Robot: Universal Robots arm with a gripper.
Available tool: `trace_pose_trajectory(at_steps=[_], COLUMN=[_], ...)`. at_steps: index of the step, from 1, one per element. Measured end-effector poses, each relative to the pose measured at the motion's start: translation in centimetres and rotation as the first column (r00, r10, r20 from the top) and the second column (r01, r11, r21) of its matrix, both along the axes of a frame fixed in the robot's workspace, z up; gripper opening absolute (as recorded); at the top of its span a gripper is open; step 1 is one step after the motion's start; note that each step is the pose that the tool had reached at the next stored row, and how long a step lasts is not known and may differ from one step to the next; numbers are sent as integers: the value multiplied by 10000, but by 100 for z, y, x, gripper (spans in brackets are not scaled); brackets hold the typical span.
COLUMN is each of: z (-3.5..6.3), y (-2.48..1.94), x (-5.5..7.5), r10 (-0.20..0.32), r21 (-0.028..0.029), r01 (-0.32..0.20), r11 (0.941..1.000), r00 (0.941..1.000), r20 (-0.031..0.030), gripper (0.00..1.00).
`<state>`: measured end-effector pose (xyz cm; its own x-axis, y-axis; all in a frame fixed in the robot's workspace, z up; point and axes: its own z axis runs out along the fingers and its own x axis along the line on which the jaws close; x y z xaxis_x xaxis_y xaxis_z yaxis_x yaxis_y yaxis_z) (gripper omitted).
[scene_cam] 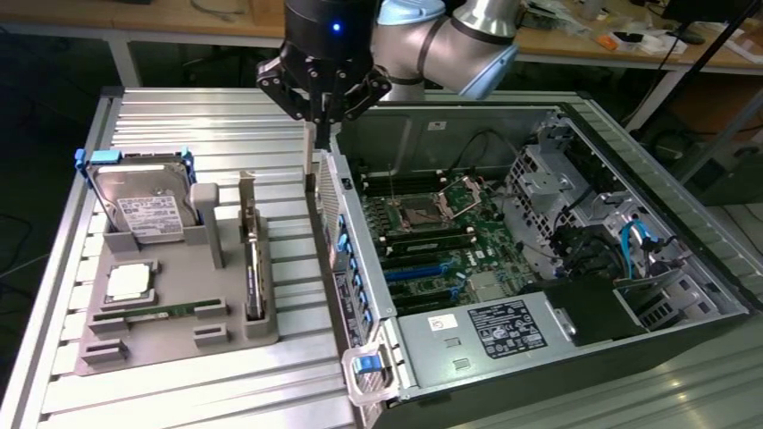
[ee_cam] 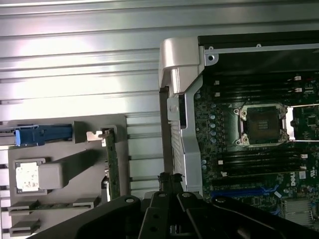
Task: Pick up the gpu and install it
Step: 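Reach for the gpu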
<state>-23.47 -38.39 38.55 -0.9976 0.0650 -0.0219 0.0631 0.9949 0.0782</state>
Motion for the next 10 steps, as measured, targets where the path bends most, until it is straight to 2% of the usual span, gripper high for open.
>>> trace_pose_trajectory(at_steps=[10], z=[-2], y=[2], x=[-81], r10=[8], r21=[0], r01=[-8], r11=[10000], r00=[10000], r20=[0], gripper=[11])
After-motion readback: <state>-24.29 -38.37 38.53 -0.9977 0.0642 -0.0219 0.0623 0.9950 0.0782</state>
